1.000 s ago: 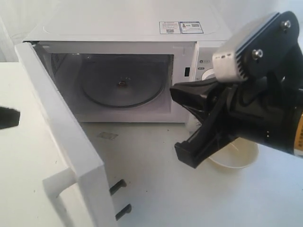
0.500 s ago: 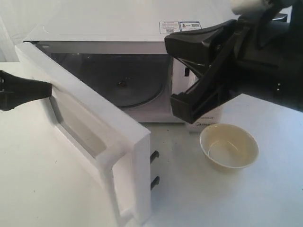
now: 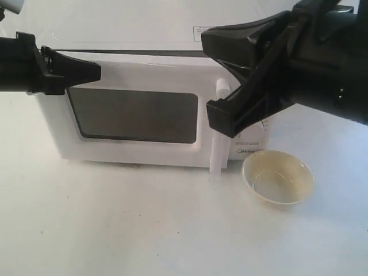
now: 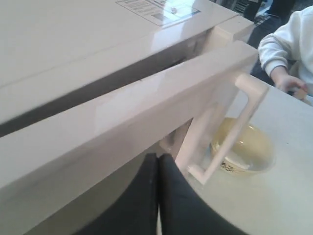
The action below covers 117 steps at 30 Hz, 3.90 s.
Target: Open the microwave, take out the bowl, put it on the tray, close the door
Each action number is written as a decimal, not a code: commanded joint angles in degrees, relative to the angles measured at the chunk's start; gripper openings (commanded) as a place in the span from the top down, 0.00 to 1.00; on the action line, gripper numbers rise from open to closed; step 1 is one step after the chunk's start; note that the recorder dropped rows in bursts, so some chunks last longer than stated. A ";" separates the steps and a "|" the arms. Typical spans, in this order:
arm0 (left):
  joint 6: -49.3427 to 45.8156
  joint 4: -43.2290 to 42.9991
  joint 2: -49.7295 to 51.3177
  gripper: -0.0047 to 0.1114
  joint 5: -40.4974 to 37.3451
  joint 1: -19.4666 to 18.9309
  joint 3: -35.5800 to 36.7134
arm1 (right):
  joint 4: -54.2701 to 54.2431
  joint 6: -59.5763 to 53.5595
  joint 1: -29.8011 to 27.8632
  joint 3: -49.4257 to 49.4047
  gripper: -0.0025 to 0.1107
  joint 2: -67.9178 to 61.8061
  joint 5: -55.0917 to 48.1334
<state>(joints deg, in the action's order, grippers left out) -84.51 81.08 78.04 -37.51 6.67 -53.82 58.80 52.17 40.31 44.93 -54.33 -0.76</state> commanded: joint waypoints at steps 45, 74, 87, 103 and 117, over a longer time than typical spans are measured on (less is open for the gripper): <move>19.82 -18.66 -9.47 0.96 0.07 0.24 -0.96 | 6.51 3.57 8.45 20.25 0.98 -32.16 -37.36; 60.14 -59.79 -42.73 0.96 -4.14 0.24 7.59 | 11.63 1.69 -2.60 23.78 0.98 -35.25 -27.53; 59.23 -55.76 -40.12 0.96 8.25 0.29 11.43 | -8.95 -18.63 5.49 26.91 0.98 -17.69 -25.82; 15.57 -15.45 -12.40 0.96 9.94 0.29 6.96 | -18.44 -29.48 17.49 26.79 0.98 -18.01 -37.83; 14.04 -15.45 -5.32 0.96 9.63 0.29 0.11 | -12.30 -22.44 16.51 20.21 0.98 -19.33 -41.21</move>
<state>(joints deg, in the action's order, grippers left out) -70.01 64.41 72.73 -26.54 6.67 -53.25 42.00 25.23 57.73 66.14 -72.91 -41.55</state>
